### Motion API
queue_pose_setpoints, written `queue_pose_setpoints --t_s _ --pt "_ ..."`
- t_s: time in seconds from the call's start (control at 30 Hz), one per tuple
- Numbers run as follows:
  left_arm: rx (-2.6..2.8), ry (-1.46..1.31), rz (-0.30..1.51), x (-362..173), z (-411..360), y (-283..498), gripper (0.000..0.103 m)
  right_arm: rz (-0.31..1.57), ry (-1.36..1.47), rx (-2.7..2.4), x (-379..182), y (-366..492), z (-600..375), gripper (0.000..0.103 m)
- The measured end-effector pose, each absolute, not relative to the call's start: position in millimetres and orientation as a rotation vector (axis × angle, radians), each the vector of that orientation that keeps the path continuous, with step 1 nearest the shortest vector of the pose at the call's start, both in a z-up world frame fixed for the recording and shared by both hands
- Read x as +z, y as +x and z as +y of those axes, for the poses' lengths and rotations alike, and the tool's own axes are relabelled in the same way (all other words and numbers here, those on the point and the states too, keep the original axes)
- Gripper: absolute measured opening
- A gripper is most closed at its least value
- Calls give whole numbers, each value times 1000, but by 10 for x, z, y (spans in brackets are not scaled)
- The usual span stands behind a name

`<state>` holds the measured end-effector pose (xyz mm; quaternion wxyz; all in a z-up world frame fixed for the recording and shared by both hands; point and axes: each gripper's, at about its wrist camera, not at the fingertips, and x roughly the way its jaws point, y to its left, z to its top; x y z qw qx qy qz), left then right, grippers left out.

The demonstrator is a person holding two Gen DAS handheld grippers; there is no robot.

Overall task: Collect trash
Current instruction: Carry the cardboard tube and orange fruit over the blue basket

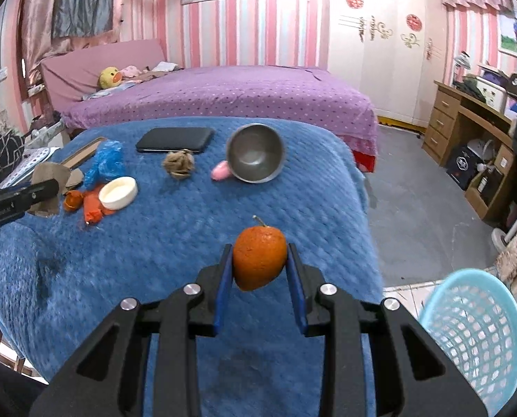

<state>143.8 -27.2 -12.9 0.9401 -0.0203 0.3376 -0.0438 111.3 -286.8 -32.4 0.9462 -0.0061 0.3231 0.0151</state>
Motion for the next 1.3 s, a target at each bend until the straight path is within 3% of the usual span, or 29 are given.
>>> queue_pose_setpoints --t_s 0.7,1.3 --pt "-287 -36 691 62 -1796 1129 46 582 -1 -225 -40 274 -4389 30" --pt "-532 42 720 -352 -3507 658 46 612 57 -369 -296 -35 -5371 30"
